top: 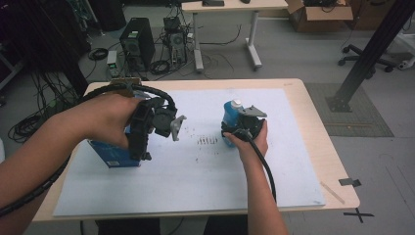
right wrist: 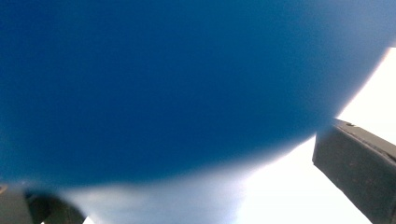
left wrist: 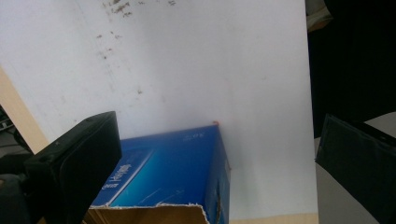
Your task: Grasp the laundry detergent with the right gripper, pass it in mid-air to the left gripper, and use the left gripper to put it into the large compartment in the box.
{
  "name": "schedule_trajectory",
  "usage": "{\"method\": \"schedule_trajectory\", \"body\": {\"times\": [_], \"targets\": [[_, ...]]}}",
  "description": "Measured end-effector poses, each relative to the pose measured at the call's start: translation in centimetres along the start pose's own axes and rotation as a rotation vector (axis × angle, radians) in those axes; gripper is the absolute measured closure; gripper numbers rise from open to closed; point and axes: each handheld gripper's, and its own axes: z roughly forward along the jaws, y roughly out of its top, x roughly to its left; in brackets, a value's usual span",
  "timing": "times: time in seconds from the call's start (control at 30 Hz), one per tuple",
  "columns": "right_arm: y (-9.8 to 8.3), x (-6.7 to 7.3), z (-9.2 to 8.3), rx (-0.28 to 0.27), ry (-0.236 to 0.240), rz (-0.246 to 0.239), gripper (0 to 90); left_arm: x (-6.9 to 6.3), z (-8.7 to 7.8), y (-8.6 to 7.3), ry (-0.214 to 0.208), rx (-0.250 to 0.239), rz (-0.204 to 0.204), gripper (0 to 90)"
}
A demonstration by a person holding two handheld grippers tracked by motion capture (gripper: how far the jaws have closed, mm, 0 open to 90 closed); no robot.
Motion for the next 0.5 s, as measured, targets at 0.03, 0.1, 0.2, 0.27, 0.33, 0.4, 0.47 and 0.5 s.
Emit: {"method": "schedule_trajectory", "body": {"times": [0.03, 0.1, 0.2, 0.27, 0.33, 0.4, 0.47, 0.5], "targets": [[0.0, 0.0, 0.0, 0.0, 0.0, 0.0, 1.3, 0.0, 0.0, 0.0, 0.0, 0.0, 0.0, 0.4], [-0.04, -0.1, 0.05, -0.02, 0.001, 0.028, 1.1, -0.02, -0.09, 0.01, -0.002, 0.003, -0.003, 0.4], [-0.11, -0.06, 0.12, -0.028, 0.002, 0.039, 1.1, -0.02, -0.1, 0.03, 0.0, 0.002, -0.004, 0.4], [-0.27, 0.1, 0.24, -0.04, 0.001, 0.037, 2.1, 0.03, -0.18, 0.09, 0.001, 0.004, 0.003, 0.4], [-0.42, 0.22, 0.37, -0.043, -0.001, 0.041, 4.0, 0.01, -0.18, 0.11, 0.005, -0.005, 0.003, 0.4], [-0.54, 0.26, 0.41, -0.051, -0.001, 0.041, 6.3, 0.03, -0.17, 0.13, 0.005, -0.004, 0.005, 0.4], [-0.63, 0.26, 0.45, -0.057, -0.002, 0.046, 8.5, 0.06, -0.16, 0.12, -0.001, 0.003, 0.003, 0.4], [-0.63, 0.26, 0.45, -0.057, -0.002, 0.046, 8.5, 0.06, -0.16, 0.12, -0.001, 0.003, 0.003, 0.4]]}}
